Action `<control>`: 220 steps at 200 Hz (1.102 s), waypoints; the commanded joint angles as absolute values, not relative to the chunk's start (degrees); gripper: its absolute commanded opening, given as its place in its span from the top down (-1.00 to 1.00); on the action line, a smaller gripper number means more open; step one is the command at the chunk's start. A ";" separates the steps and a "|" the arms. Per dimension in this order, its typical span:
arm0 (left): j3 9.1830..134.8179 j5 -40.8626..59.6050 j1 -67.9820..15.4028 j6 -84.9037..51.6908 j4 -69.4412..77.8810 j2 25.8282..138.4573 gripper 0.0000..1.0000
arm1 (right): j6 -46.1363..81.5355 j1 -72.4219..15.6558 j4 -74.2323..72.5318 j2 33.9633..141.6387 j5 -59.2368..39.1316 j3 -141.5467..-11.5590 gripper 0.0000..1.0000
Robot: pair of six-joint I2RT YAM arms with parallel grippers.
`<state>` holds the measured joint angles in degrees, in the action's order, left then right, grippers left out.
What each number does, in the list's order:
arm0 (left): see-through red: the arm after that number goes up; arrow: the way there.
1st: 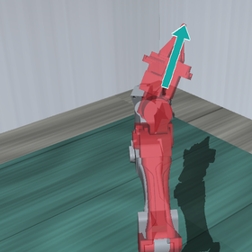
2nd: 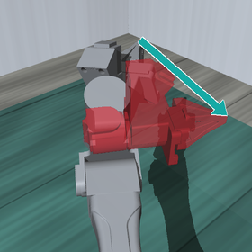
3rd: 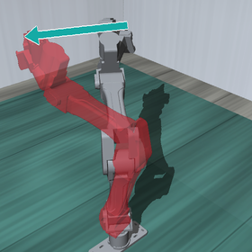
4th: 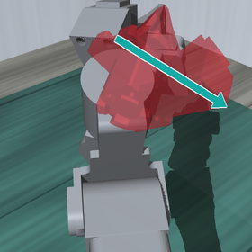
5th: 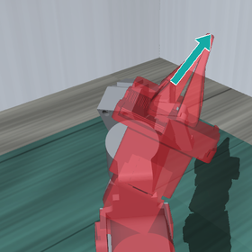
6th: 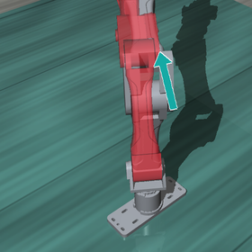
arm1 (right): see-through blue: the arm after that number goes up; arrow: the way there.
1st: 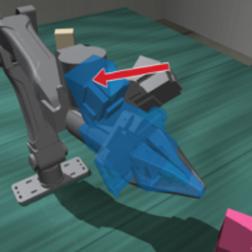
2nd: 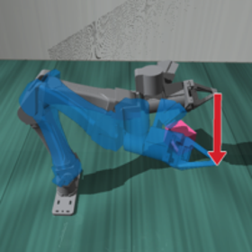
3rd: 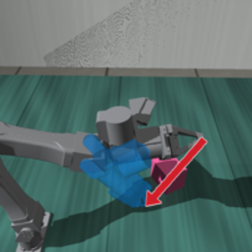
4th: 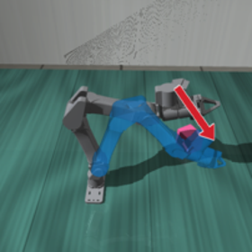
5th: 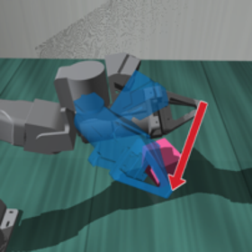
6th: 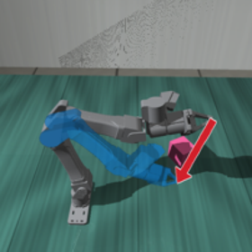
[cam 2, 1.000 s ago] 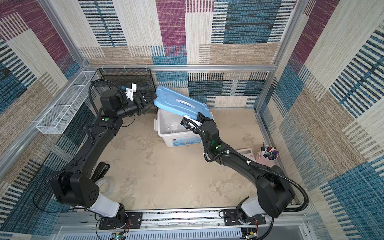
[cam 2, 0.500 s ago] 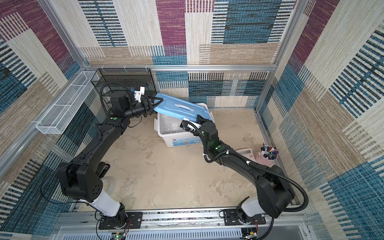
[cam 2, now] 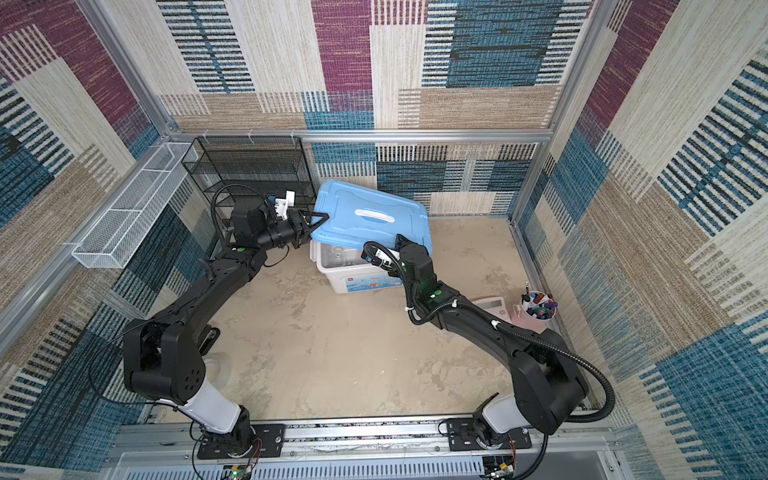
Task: Organize the chemistry lab equipment
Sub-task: 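Lower the blue lid flat onto the bin with both grippers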
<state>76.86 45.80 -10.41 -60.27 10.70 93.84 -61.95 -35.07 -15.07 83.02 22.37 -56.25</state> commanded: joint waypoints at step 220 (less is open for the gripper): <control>67.25 39.98 -10.55 -64.00 23.70 95.69 0.52 | -45.03 -26.46 5.35 88.09 4.87 -65.83 -0.77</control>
